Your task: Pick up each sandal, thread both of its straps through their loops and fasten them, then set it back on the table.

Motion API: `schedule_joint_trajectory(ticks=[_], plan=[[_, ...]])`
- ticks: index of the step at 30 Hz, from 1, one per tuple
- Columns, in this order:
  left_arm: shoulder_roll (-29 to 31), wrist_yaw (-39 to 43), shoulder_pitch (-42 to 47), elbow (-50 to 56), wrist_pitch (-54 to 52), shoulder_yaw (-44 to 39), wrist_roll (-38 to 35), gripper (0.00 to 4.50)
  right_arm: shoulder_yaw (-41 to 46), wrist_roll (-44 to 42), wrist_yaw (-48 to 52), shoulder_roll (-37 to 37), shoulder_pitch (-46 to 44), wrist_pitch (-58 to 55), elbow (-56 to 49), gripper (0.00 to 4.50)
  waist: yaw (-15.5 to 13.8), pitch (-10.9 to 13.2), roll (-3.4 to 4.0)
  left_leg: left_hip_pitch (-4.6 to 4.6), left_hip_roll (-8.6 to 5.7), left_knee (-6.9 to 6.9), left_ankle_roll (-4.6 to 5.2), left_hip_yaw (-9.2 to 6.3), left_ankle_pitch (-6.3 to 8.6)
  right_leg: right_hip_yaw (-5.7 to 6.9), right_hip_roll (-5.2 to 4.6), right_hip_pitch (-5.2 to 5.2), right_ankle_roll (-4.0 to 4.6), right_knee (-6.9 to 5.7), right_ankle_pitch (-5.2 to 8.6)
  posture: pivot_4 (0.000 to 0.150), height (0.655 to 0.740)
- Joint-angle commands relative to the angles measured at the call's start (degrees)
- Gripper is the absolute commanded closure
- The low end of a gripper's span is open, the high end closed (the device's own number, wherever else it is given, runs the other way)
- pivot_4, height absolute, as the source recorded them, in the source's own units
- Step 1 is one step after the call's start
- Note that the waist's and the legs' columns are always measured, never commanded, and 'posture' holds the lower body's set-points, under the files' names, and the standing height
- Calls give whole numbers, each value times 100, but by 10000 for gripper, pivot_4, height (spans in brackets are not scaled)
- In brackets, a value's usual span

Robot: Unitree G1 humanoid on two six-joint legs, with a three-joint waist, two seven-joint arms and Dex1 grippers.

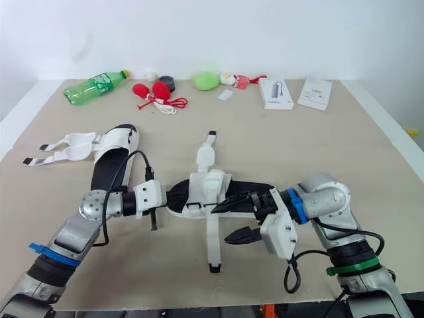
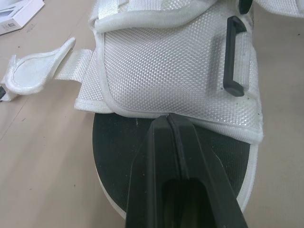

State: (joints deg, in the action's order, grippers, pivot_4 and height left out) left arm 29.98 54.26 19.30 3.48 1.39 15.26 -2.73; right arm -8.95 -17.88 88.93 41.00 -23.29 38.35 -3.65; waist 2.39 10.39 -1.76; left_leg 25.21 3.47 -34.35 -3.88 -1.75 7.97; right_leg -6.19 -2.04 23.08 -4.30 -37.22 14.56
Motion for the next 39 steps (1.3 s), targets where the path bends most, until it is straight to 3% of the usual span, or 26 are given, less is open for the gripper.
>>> schedule_joint_trajectory(ticks=[1, 7, 15, 19, 24, 25, 30, 39], plan=[[51, 50, -181, -4, -105, 172, 113, 45000, -230, 954, -228, -341, -265, 2542, 772, 8907, 12, -1, 0, -2, 0, 1, 0, 0, 0, 0, 0, -1, 0, 0, 0, 1500, 7400], [65, 33, -213, 63, -168, 154, 105, 45000, -757, 1718, -1003, -390, -371, 3321, 1312, 8907, 19, -2, 0, -19, 1, 2, 1, 0, -1, -5, 1, -20, 5, 0, -1, 1500, 7400], [101, 36, -269, 117, -234, 128, 103, 45000, -1141, 2155, -1938, -163, -477, 3083, 1132, 8907, 15, -2, 0, -29, 1, 2, 2, 0, -1, -7, 1, -30, 9, -1, -2, 1500, 7400], [89, 38, -242, 85, -230, 136, 110, 45000, -1379, 1972, -2150, 79, -475, 2737, 1006, 19620, 15, -2, 0, -36, 1, 2, 3, 0, -2, -8, 1, -37, 10, -1, -2, 1500, 7400], [94, 59, -228, 59, -219, 143, 111, 45000, -1615, 1643, -2285, 321, -454, 2386, 815, 42207, 16, -2, 1, -55, 1, 2, 3, 1, -1, -10, 0, -60, 11, -1, -1, 1500, 7400], [94, 62, -225, 55, -218, 145, 112, 45000, -1678, 1379, -2264, 359, -406, 2151, 737, 44316, 16, -2, 1, -57, 1, 2, 3, 1, -1, -10, 0, -63, 11, -1, -1, 1500, 7400], [106, 90, -210, 24, -207, 151, 117, 45000, -1703, -498, -2145, 422, -29, 93, -27, 44316, 14, -2, 0, -61, 1, 2, 8, -1, 1, -11, -1, -74, 10, -1, 1, 1500, 7400], [128, 140, -178, -12, -197, 147, 124, 45000, -858, -1816, -3163, 20, -5, -3345, -696, 44316, 14, -2, 0, -64, 3, -1, 10, 0, 1, -13, 1, -74, 13, -2, -2, 1500, 7400]])
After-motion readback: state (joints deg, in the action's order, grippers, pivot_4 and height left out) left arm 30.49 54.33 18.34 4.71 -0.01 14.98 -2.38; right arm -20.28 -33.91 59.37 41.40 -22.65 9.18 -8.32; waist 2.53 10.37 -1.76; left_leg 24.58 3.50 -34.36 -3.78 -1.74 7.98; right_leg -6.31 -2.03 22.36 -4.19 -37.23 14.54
